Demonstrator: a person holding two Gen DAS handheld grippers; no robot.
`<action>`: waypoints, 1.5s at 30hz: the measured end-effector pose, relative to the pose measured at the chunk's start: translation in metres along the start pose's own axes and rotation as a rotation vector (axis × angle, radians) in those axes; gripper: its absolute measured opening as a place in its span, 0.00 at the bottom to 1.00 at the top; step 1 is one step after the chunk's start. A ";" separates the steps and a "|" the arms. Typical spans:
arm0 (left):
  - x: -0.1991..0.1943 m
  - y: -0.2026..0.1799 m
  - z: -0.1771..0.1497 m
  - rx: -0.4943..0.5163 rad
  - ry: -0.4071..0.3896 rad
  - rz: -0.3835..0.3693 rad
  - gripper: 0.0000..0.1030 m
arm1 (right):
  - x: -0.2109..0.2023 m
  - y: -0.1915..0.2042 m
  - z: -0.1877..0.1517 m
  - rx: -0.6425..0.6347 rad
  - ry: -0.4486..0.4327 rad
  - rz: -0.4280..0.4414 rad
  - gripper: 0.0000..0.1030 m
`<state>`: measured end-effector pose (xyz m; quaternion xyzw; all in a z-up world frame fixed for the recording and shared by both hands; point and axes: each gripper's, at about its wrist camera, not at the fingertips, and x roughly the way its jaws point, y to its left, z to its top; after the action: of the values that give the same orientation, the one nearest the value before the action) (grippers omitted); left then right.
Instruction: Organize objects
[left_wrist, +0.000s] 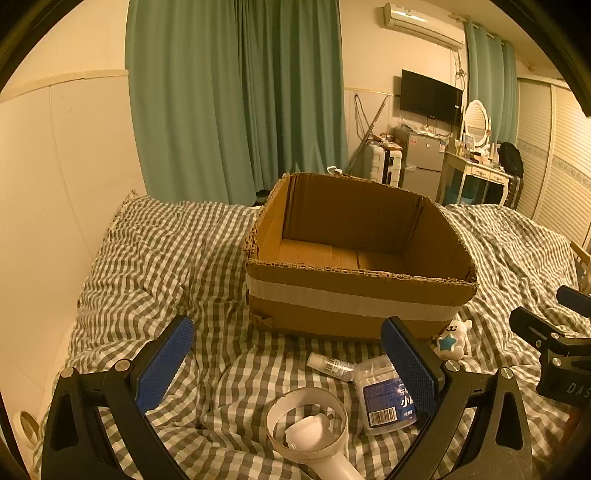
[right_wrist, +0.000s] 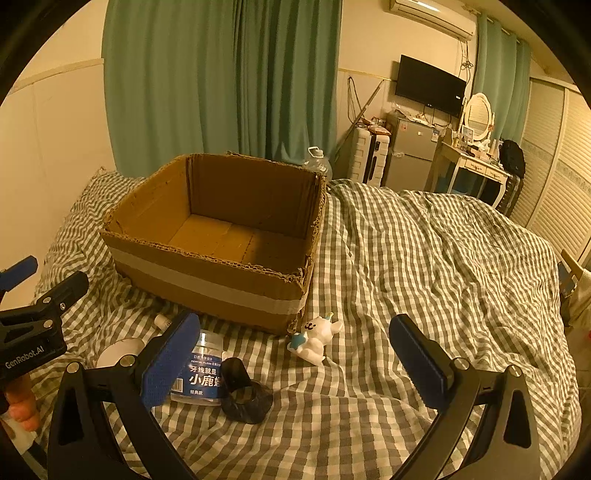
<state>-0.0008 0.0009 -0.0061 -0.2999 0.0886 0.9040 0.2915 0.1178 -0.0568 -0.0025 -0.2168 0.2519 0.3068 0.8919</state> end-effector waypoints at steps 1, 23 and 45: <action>0.000 0.000 0.000 0.001 0.000 -0.002 1.00 | 0.000 -0.001 0.000 0.003 0.001 0.000 1.00; 0.002 -0.001 -0.001 0.123 0.015 -0.222 1.00 | 0.002 0.000 -0.001 0.027 0.017 -0.044 1.00; -0.001 -0.002 -0.002 0.162 0.009 -0.284 1.00 | 0.002 -0.001 -0.002 0.095 0.038 -0.077 1.00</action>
<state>0.0022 0.0014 -0.0065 -0.2892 0.1191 0.8422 0.4391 0.1191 -0.0577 -0.0050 -0.1896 0.2744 0.2558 0.9074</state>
